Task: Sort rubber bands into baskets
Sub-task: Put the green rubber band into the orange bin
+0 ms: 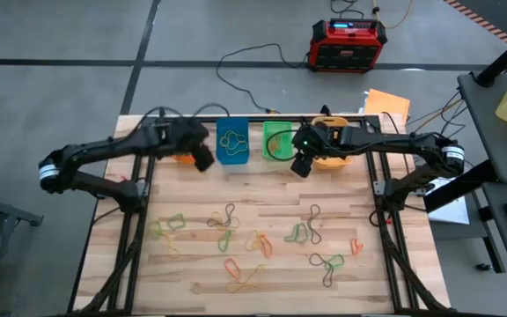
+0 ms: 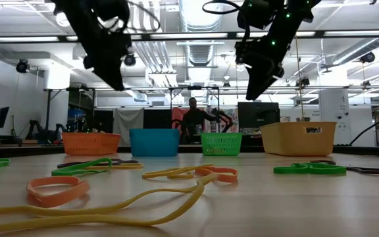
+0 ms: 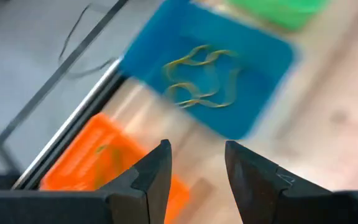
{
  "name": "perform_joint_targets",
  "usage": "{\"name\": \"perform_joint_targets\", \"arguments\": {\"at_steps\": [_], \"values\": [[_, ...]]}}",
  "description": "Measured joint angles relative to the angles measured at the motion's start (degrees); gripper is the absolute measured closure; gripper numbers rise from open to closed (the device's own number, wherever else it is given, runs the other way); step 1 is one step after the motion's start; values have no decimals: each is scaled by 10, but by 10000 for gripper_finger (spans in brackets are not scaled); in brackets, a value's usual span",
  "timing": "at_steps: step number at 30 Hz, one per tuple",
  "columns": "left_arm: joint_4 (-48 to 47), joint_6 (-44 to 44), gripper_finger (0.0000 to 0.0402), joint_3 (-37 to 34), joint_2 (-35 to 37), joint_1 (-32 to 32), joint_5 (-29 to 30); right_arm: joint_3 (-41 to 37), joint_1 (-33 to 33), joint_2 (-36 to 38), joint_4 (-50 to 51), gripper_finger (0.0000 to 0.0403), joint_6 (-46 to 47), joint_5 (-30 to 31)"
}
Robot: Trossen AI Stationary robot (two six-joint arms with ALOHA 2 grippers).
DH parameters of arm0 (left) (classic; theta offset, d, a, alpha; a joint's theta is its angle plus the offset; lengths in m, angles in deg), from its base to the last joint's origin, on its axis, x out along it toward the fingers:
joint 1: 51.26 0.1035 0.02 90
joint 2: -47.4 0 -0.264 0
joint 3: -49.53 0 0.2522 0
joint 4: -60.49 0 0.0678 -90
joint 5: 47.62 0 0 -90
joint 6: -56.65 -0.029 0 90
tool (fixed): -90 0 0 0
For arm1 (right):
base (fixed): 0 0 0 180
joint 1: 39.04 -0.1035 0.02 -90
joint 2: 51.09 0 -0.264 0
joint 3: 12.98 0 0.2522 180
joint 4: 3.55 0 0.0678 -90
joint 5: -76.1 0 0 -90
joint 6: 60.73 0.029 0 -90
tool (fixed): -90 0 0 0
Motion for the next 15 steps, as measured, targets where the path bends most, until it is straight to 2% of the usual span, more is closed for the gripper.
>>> {"name": "perform_joint_targets", "arguments": {"at_steps": [7, 11, 15], "values": [[13, 0, 267, -29, 29, -136, 0, -10, -58, 0, 0, 223, -16, -46], [26, -1, 267, -49, 30, -196, 0, -10, -106, 0, 0, 227, -26, -73], [61, 1, 267, -62, 26, -248, 0, -10, -153, 0, 24, 235, -26, -76]]}}
